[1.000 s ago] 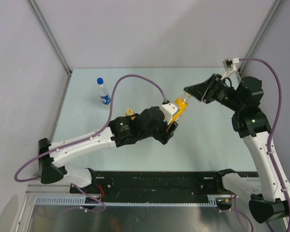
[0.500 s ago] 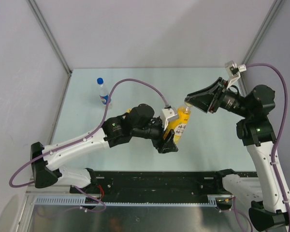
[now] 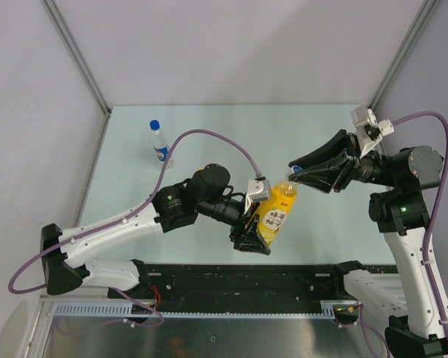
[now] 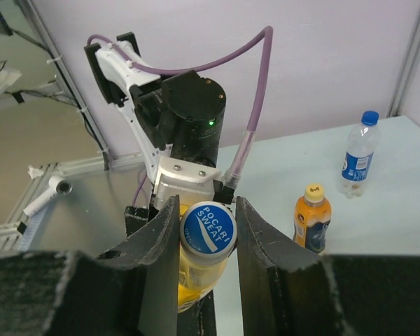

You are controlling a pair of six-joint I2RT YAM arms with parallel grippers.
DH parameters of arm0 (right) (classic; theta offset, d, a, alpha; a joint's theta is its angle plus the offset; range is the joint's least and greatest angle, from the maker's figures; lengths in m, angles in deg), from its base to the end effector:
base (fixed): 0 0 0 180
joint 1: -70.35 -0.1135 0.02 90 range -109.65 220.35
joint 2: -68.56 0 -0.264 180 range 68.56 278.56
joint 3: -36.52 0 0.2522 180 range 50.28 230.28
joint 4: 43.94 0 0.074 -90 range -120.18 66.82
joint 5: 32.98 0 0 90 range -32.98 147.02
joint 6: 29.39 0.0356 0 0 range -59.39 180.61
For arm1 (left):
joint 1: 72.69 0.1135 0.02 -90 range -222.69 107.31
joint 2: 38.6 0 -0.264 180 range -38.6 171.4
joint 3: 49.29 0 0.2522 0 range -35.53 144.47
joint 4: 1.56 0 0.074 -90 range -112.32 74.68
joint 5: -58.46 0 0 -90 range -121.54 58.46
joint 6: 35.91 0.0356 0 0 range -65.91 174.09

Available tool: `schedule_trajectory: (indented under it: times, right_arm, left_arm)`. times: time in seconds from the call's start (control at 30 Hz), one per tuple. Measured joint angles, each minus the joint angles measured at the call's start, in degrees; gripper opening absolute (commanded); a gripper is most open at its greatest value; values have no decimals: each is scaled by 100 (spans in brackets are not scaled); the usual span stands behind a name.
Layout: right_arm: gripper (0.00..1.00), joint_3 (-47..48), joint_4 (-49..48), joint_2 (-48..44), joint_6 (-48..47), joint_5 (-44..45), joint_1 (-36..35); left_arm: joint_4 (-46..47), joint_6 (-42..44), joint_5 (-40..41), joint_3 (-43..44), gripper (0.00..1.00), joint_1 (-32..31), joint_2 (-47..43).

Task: Unscrew the bottle caps

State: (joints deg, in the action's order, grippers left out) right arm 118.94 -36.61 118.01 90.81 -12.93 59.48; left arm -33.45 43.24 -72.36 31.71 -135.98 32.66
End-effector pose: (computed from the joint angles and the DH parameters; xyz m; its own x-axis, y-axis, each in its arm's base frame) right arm 0.1289 0.0588 0.4886 -0.0836 0.1596 -0.9836 -0.9885 0.1119 0.1022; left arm 0.1038 -0.2581 0.3681 -0.3449 0.3686 -0.8632 0.8993 -0.1337 -0.4164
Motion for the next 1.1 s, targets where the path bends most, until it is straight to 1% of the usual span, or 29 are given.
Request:
schedule_trajectory:
  times: [0.1, 0.23, 0.37, 0.47, 0.7, 0.9, 0.93, 0.97, 1.03, 1.1]
  right_arm:
    - [0, -9, 2, -39, -219, -144, -7]
    - [0, -31, 105, -63, -503, -251, -20]
    - [0, -35, 254, -74, -739, -225, -15]
    - [0, -37, 358, -74, -850, -186, -13]
    - [0, -44, 402, -76, -935, -50, -9]
    - [0, -87, 304, -90, -767, 219, -11]
    - [2, -107, 260, -96, -686, 308, -11]
    - [8, -116, 221, -101, -623, 365, -11]
    - [28, -125, 140, -101, -461, 522, -17]
    - [41, -136, 94, -98, -306, 651, -22]
  left_arm:
    - [118, 9, -7, -142, 0, -22, -79]
    - [444, -122, 9, -485, 0, 13, -306]
    - [988, -385, -44, -964, 0, 221, -678]
    - [1209, -538, -83, -1187, 0, 365, -898]
    - [1377, -734, -140, -1255, 0, 424, -935]
    - [1480, -800, -131, -1255, 0, 450, -898]
    - [1528, -811, -129, -1255, 0, 457, -876]
    - [1587, -820, -116, -1255, 0, 461, -857]
    - [1685, -824, -81, -1255, 0, 470, -824]
    - [1770, -826, -31, -1255, 0, 479, -800]
